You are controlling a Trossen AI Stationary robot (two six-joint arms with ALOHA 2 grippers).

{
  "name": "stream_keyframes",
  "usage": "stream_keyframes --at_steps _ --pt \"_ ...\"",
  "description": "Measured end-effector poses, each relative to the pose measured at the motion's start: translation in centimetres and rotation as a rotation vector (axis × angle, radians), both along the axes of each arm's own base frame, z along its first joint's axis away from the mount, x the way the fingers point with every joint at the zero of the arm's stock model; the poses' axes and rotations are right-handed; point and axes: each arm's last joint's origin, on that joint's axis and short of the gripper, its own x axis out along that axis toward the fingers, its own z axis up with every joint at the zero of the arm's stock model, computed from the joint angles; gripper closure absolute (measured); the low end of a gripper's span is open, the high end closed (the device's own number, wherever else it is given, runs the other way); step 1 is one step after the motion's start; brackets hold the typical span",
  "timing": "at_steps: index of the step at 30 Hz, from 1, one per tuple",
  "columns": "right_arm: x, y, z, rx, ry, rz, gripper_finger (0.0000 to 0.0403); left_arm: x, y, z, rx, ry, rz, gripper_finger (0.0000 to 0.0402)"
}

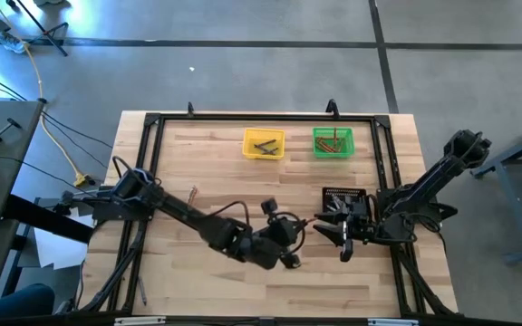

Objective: Sort crayons
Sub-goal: Put the orange crayon into the green bin

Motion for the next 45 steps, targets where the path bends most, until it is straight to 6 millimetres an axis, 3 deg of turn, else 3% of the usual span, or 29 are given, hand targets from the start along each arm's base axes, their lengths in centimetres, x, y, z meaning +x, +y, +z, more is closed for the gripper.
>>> stream_keyframes --at_steps 22,27,33,39,45 --pt "1.0 -1.4 0.5 -0.072 -0.018 -0.071 0.0253 1.1 1.4 0.6 -0.026 -0.036 -0.069 0.0401" --pt "1.2 -1.7 0.5 -0.071 -0.021 -0.084 0.0290 1.1 1.5 0.6 -0.025 -0.036 -0.064 0.0401" --pt "1.3 -1.7 0.6 -0.084 -0.021 -0.081 0.0388 1.1 1.6 0.6 -0.023 -0.036 -0.057 0.0401" --pt "1.3 -1.7 0.6 -0.067 -0.024 -0.081 0.0395 1.1 1.6 0.5 -0.019 -0.031 -0.054 0.0384" --pt "1.3 -1.8 0.5 -0.076 -0.018 -0.103 0.0398 1.0 1.6 0.2 -0.007 0.005 -0.061 0.0330"
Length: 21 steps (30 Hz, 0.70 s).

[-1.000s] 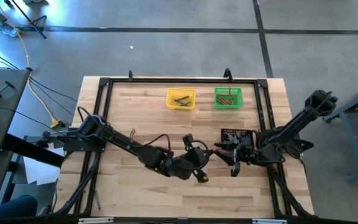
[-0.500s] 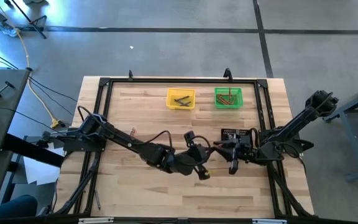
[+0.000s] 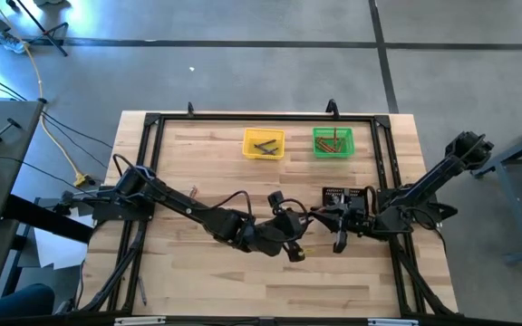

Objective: Sort crayons
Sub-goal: Put the orange crayon into the green bin

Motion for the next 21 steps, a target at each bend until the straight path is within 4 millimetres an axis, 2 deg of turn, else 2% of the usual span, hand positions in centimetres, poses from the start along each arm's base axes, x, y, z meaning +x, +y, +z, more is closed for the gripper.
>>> stream_keyframes --at_steps 7,12,16,21 --pt "-0.3 -0.5 -0.2 -0.033 0.050 -0.128 0.0399 -0.5 0.1 -1.1 0.030 0.114 -0.005 0.0271" --pt "-1.2 -2.1 -0.3 -0.105 0.152 -0.235 0.0400 -1.0 0.2 -1.8 -0.046 0.152 0.043 0.0259" --pt "-2.3 -4.9 -0.5 -0.129 0.256 -0.311 0.0400 -1.3 -0.2 -2.1 -0.130 0.157 0.054 0.0263" --pt "-5.2 -10.5 -1.7 -0.025 0.452 -0.469 0.0400 -1.8 -1.3 -2.1 -0.175 0.138 0.040 0.0268"
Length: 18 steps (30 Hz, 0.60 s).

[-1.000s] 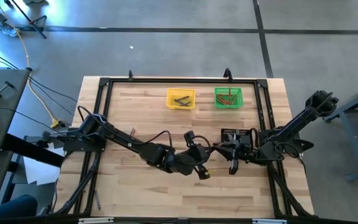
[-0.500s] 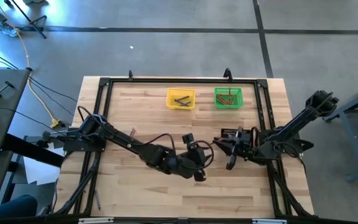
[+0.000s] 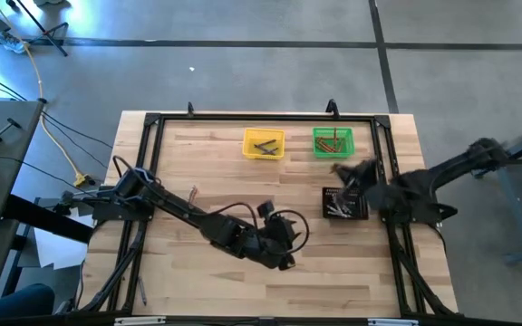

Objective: Sort crayons
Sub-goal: Put the orange crayon into the green bin

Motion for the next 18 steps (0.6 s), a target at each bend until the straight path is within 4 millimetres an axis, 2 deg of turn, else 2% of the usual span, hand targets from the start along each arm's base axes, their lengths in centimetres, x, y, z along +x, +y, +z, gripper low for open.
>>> stream_keyframes --at_steps 4,7,13,18 --pt "-2.8 -3.4 -0.6 0.074 0.099 -0.201 0.0400 -0.3 -0.8 0.1 -0.003 -0.024 -0.002 0.0268" --pt "-3.6 -4.8 -0.3 0.088 0.089 -0.272 0.0400 -0.3 -1.1 0.3 -0.004 -0.049 0.007 0.0268" --pt "-2.7 -7.2 0.3 0.056 0.115 -0.305 0.0400 -0.2 -0.9 0.4 -0.001 -0.057 0.019 0.0268" --pt "-1.2 -9.9 -1.4 0.088 0.145 -0.308 0.0400 -0.2 -0.9 0.4 -0.002 -0.058 0.020 0.0267"
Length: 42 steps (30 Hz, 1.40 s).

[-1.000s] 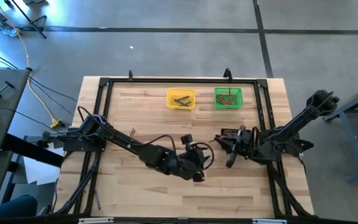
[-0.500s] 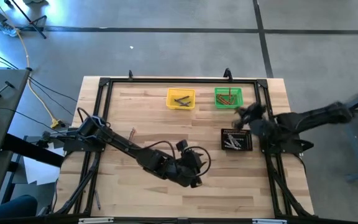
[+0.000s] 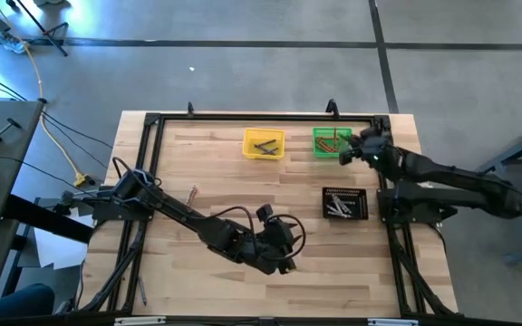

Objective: Sort crayons
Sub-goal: Put the orange crayon into the green bin

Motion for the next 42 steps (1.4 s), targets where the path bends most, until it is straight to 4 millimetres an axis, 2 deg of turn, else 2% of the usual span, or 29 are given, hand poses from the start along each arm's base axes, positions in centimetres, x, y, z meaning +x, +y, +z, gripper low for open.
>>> stream_keyframes --at_steps 6,11,18,32,35,42 --pt "1.5 -3.2 -1.9 0.059 -0.004 -0.028 0.0390 -0.2 -0.4 0.0 0.002 0.002 -0.010 0.0266" --pt "2.7 -4.7 -3.4 0.093 0.016 -0.022 0.0386 -0.2 -0.4 0.0 0.015 0.008 -0.017 0.0266" --pt "3.5 -5.3 -5.1 0.139 0.068 -0.014 0.0383 -0.3 -0.5 0.0 0.018 0.013 -0.020 0.0266" --pt "3.7 -5.1 -5.2 0.167 0.083 0.110 0.0379 -1.4 -2.0 -0.5 0.041 0.074 -0.066 0.0266" --pt "3.7 -5.1 -5.2 0.151 0.114 0.134 0.0355 -1.5 -2.2 -0.5 0.039 0.073 -0.072 0.0266" --pt "3.8 -5.1 -5.2 0.157 0.104 0.130 0.0255 -1.6 -2.4 -0.5 0.039 0.075 -0.077 0.0266"
